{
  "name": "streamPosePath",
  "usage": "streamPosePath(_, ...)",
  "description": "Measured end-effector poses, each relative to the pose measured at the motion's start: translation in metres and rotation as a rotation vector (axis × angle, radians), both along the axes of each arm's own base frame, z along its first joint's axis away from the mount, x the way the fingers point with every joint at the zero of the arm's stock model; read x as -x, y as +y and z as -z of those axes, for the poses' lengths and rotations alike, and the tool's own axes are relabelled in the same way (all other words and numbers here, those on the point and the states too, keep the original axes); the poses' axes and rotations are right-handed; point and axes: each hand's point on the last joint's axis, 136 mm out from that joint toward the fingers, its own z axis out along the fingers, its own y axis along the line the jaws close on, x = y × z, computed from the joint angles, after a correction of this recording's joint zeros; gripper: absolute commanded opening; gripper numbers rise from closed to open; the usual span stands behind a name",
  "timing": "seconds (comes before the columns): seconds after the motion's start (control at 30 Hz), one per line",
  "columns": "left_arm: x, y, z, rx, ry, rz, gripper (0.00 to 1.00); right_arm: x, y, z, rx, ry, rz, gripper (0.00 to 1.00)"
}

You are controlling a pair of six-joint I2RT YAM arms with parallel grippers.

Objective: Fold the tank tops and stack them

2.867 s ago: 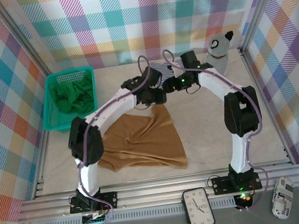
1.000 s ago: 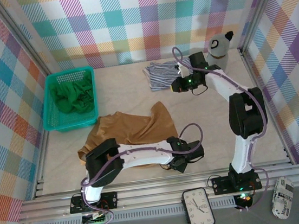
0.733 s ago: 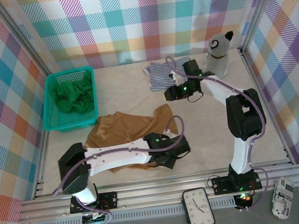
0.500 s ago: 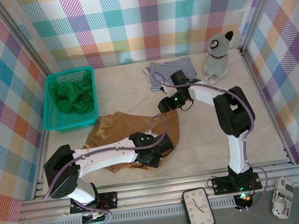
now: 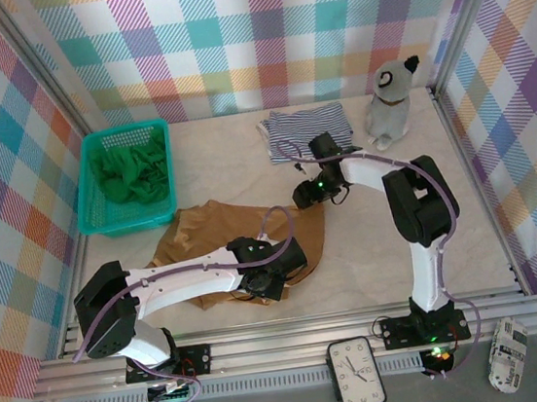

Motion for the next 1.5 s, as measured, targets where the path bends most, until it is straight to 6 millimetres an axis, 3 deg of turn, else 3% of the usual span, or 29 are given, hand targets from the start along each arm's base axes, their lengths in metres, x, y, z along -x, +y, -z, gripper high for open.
streamPosePath(0.13,0.0,0.002,0.001,-0.006,0.003,-0.002,0.0,0.01,-0.002,0.002,-0.007,0.027,0.011,0.46)
streamPosePath(0.33,-0.001,0.004,0.001,-0.015,0.001,0.004,0.0,0.038,-0.013,0.005,0.008,0.088,0.025,0.05)
streamPosePath(0.43,-0.004,0.004,-0.007,-0.03,-0.011,0.016,0.0,0.051,-0.018,-0.002,0.012,0.1,0.026,0.02)
streamPosePath(0.53,-0.013,-0.002,-0.027,-0.023,-0.049,0.024,0.0,0.055,-0.021,-0.024,-0.005,0.067,0.035,0.0)
streamPosePath(0.63,-0.026,-0.01,-0.061,-0.005,-0.109,0.037,0.0,0.048,-0.024,-0.063,-0.054,-0.001,0.059,0.0)
streamPosePath(0.7,-0.037,-0.016,-0.095,0.019,-0.17,0.049,0.0,0.035,-0.029,-0.103,-0.099,-0.076,0.088,0.0)
streamPosePath(0.83,-0.06,-0.022,-0.177,0.085,-0.327,0.064,0.0,0.005,-0.045,-0.211,-0.223,-0.305,0.155,0.0)
streamPosePath(0.9,-0.07,-0.019,-0.228,0.132,-0.428,0.069,0.0,-0.001,-0.058,-0.278,-0.29,-0.449,0.186,0.0)
streamPosePath(1.03,-0.082,-0.001,-0.322,0.216,-0.639,0.072,0.0,0.012,-0.083,-0.387,-0.38,-0.696,0.223,0.0)
streamPosePath(1.1,-0.085,0.011,-0.36,0.242,-0.738,0.076,0.0,0.024,-0.089,-0.436,-0.414,-0.808,0.22,0.0)
streamPosePath(1.17,-0.087,0.023,-0.385,0.24,-0.814,0.084,0.0,0.033,-0.092,-0.47,-0.439,-0.888,0.215,0.0)
streamPosePath(1.27,-0.097,0.038,-0.405,0.205,-0.884,0.08,0.0,0.035,-0.094,-0.499,-0.459,-0.949,0.215,0.0)
streamPosePath(1.33,-0.112,0.05,-0.406,0.165,-0.901,0.046,0.0,0.025,-0.094,-0.505,-0.465,-0.956,0.222,0.0)
streamPosePath(1.43,-0.143,0.077,-0.396,0.082,-0.889,-0.037,0.0,-0.004,-0.089,-0.493,-0.469,-0.909,0.229,0.0)
streamPosePath(1.5,-0.165,0.095,-0.384,0.019,-0.868,-0.086,0.0,-0.034,-0.082,-0.471,-0.475,-0.844,0.238,0.0)
